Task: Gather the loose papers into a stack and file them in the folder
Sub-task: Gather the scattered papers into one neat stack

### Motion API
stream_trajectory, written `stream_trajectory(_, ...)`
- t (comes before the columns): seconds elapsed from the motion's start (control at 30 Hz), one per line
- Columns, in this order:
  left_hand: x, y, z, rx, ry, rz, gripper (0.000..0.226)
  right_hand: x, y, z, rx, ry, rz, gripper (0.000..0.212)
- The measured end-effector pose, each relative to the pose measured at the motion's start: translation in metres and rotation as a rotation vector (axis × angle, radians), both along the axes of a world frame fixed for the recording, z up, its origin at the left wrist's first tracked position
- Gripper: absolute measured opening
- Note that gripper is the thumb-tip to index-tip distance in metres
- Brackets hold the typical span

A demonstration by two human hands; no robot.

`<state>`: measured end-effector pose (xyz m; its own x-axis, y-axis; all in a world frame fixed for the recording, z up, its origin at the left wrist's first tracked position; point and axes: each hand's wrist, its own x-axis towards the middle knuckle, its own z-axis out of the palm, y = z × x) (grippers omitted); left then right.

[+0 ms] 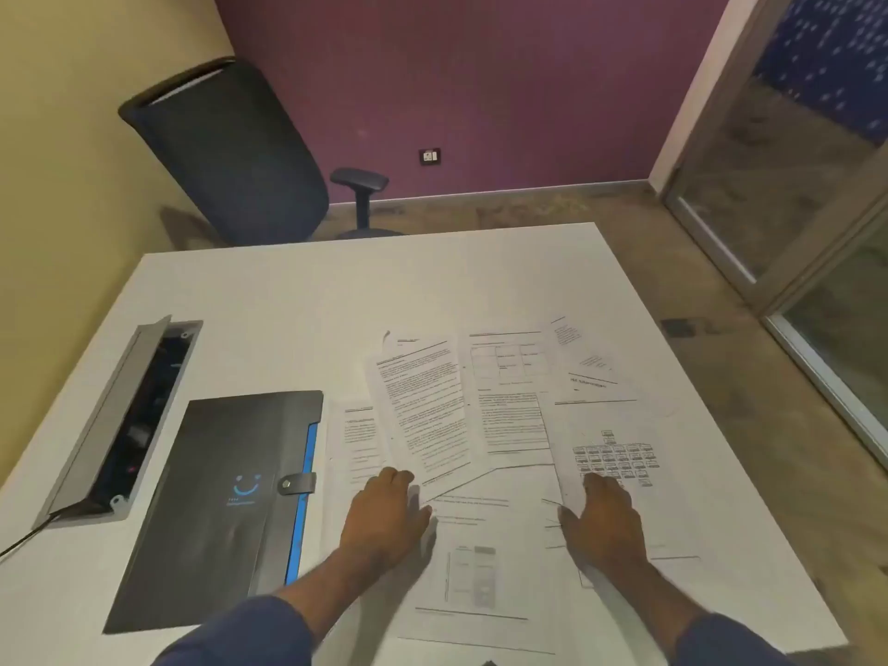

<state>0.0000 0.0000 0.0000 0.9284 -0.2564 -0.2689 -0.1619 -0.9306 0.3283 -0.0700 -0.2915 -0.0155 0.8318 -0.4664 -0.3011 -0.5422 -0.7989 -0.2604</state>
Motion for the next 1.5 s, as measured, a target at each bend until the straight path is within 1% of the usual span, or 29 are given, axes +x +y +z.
stream_trajectory(0.13, -0.001, -0.024, 0.0, -0.072, 0.062, 0.013, 0.042, -0.003, -0.035, -0.002, 0.068, -0.031, -0.194, 0.055)
stream_trajectory(0.2, -0.001, -0.04, 0.0, -0.107, 0.095, 0.025, 0.038, -0.002, -0.053, -0.003, 0.089, -0.041, -0.253, 0.053)
stream_trajectory(0.27, -0.001, -0.057, -0.001, -0.169, 0.138, 0.068, 0.037, -0.001, -0.069, -0.002, 0.075, -0.052, -0.283, 0.055)
stream_trajectory(0.37, -0.006, -0.084, -0.002, -0.271, 0.209, 0.135, 0.037, -0.003, -0.092, -0.004, 0.01, 0.006, -0.328, 0.074)
stream_trajectory(0.47, -0.013, -0.112, -0.004, -0.345, 0.251, 0.134, 0.035, -0.006, -0.102, -0.008, 0.021, 0.092, -0.398, 0.098)
stream_trajectory(0.53, -0.017, -0.128, -0.006, -0.381, 0.282, 0.124, 0.035, -0.009, -0.105, -0.012, 0.011, 0.14, -0.394, 0.106)
stream_trajectory(0.6, -0.021, -0.141, -0.01, -0.39, 0.311, 0.116, 0.037, -0.01, -0.107, -0.016, -0.014, 0.167, -0.384, 0.11)
stream_trajectory(0.67, -0.024, -0.151, -0.013, -0.385, 0.316, 0.108, 0.043, -0.01, -0.111, -0.02, 0.04, 0.133, -0.446, 0.105)
stream_trajectory(0.7, -0.024, -0.154, -0.015, -0.388, 0.312, 0.11, 0.046, -0.011, -0.112, -0.023, 0.104, 0.078, -0.495, 0.096)
stream_trajectory(0.77, -0.024, -0.159, -0.018, -0.401, 0.309, 0.122, 0.049, -0.015, -0.115, -0.027, 0.248, -0.077, -0.567, 0.064)
stream_trajectory(0.83, -0.021, -0.16, -0.02, -0.41, 0.299, 0.14, 0.048, -0.02, -0.116, -0.027, 0.405, -0.249, -0.574, 0.034)
stream_trajectory(0.87, -0.019, -0.161, -0.02, -0.412, 0.283, 0.149, 0.046, -0.022, -0.116, -0.025, 0.484, -0.321, -0.56, 0.024)
stream_trajectory(0.9, -0.016, -0.161, -0.02, -0.415, 0.259, 0.162, 0.043, -0.024, -0.115, -0.022, 0.551, -0.373, -0.542, 0.019)
stream_trajectory(1.03, 0.007, -0.158, -0.013, -0.405, 0.11, 0.267, 0.035, -0.019, -0.114, -0.01, 0.675, -0.48, -0.536, 0.02)
stream_trajectory(1.1, 0.024, -0.157, -0.009, -0.369, 0.044, 0.331, 0.036, -0.014, -0.114, -0.007, 0.717, -0.507, -0.556, 0.021)
stream_trajectory(1.17, 0.039, -0.157, -0.008, -0.319, 0.021, 0.408, 0.04, -0.008, -0.114, -0.002, 0.749, -0.517, -0.572, 0.02)
stream_trajectory(1.27, 0.058, -0.16, -0.011, -0.214, 0.064, 0.494, 0.055, 0.0, -0.112, 0.002, 0.785, -0.538, -0.577, 0.019)
stream_trajectory(1.37, 0.067, -0.164, -0.016, -0.068, 0.149, 0.504, 0.07, 0.005, -0.114, 0.006, 0.761, -0.555, -0.578, 0.018)
stream_trajectory(1.43, 0.069, -0.166, -0.022, -0.018, 0.166, 0.484, 0.069, 0.007, -0.117, 0.009, 0.752, -0.563, -0.578, 0.018)
stream_trajectory(1.5, 0.071, -0.167, -0.029, -0.069, 0.192, 0.489, 0.065, 0.01, -0.12, 0.012, 0.757, -0.565, -0.577, 0.019)
